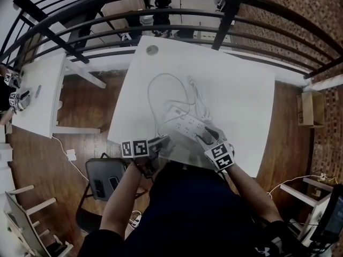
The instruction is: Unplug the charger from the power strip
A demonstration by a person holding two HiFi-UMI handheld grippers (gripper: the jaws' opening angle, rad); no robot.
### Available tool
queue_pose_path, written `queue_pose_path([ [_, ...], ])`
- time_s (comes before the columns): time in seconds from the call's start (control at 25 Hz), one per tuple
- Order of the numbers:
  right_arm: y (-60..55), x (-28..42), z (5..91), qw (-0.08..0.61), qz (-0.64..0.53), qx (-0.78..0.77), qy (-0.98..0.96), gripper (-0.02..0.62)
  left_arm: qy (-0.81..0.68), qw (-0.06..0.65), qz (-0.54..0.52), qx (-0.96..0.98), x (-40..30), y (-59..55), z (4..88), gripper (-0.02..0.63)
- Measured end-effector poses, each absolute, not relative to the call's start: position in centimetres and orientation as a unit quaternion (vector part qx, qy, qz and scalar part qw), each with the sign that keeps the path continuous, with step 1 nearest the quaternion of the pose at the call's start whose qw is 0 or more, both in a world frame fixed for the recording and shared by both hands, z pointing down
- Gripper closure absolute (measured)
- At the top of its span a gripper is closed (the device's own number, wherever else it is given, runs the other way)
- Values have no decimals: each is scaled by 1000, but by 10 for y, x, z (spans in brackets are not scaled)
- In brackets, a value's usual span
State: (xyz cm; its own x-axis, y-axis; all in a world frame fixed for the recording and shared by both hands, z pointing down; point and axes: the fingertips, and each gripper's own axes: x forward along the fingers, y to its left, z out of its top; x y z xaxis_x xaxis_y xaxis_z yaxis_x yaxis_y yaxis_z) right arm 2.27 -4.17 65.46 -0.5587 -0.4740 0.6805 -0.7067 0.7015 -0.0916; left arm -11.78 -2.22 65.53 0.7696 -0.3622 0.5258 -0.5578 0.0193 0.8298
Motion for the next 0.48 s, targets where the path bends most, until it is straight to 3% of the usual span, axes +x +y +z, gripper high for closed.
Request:
queue_pose_path([
  [0.48,-42,26,657,325,178,341,-864,394,-372,579,130,714,-117,-32,641,408],
])
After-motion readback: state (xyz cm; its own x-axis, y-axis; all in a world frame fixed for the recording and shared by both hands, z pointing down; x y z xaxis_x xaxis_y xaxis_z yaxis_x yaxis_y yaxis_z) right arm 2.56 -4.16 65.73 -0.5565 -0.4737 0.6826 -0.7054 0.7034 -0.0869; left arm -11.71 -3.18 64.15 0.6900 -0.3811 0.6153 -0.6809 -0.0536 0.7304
